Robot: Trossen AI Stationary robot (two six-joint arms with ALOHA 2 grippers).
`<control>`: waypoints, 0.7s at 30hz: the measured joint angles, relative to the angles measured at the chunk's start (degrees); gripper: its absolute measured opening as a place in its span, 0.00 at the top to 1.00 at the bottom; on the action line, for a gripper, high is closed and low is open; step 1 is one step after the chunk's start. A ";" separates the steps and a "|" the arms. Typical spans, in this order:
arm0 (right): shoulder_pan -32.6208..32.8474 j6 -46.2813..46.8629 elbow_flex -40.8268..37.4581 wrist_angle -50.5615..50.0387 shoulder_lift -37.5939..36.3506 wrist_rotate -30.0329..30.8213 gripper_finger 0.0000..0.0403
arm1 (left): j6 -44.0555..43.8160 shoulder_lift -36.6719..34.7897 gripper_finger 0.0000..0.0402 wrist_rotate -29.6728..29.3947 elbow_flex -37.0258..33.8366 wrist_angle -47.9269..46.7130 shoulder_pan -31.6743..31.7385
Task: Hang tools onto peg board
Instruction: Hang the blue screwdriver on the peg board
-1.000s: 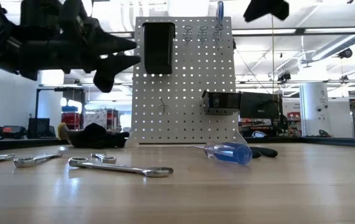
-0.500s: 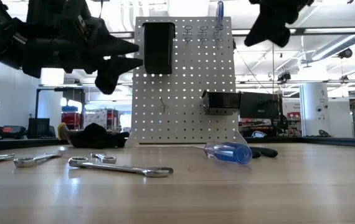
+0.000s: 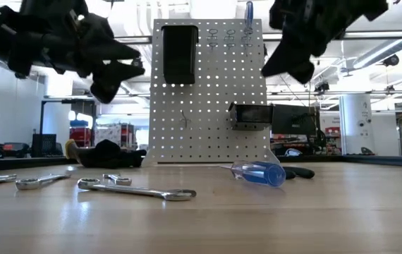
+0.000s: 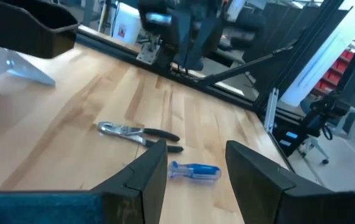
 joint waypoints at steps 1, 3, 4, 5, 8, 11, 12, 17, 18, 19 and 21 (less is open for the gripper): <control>0.00 -0.19 0.00 0.57 1.07 -0.15 0.95 | 0.58 -1.49 0.62 -0.16 -0.12 -1.12 0.00; 0.00 -0.67 0.01 3.09 3.33 -1.10 0.95 | 1.46 -4.51 0.62 -1.48 -0.97 -3.67 -0.07; 0.00 -0.81 0.07 4.76 4.46 -1.30 0.95 | 1.56 -5.60 0.62 -2.29 -1.39 -4.20 -0.18; 0.06 -0.83 0.07 6.51 5.61 -1.44 0.95 | 1.63 -6.58 0.62 -3.55 -2.10 -4.54 -0.41; 0.53 -1.41 0.13 12.96 8.74 -1.45 0.95 | 1.24 -7.75 0.62 -7.60 -5.05 -3.05 -1.84; 0.68 -2.04 0.18 16.84 11.14 -1.48 0.95 | -0.88 -7.47 0.62 -11.60 -8.78 0.18 -4.01; 0.67 -1.92 0.20 16.75 11.83 -1.52 0.95 | -1.74 -7.19 0.62 -12.86 -9.73 1.23 -4.93; 0.63 0.11 0.23 16.69 16.16 -4.60 0.95 | -5.67 -4.53 0.62 -14.16 -10.86 -1.24 -7.72; 0.66 0.41 0.29 16.62 17.21 -4.94 0.95 | -5.91 -3.64 0.62 -14.16 -10.71 -1.48 -8.02; 0.66 0.53 0.39 16.60 18.22 -5.01 0.95 | -6.16 -2.65 0.62 -14.16 -10.47 -1.46 -8.25; 0.66 0.73 0.70 16.68 20.25 -4.77 0.95 | -6.56 -1.01 0.62 -14.15 -10.08 -1.51 -8.26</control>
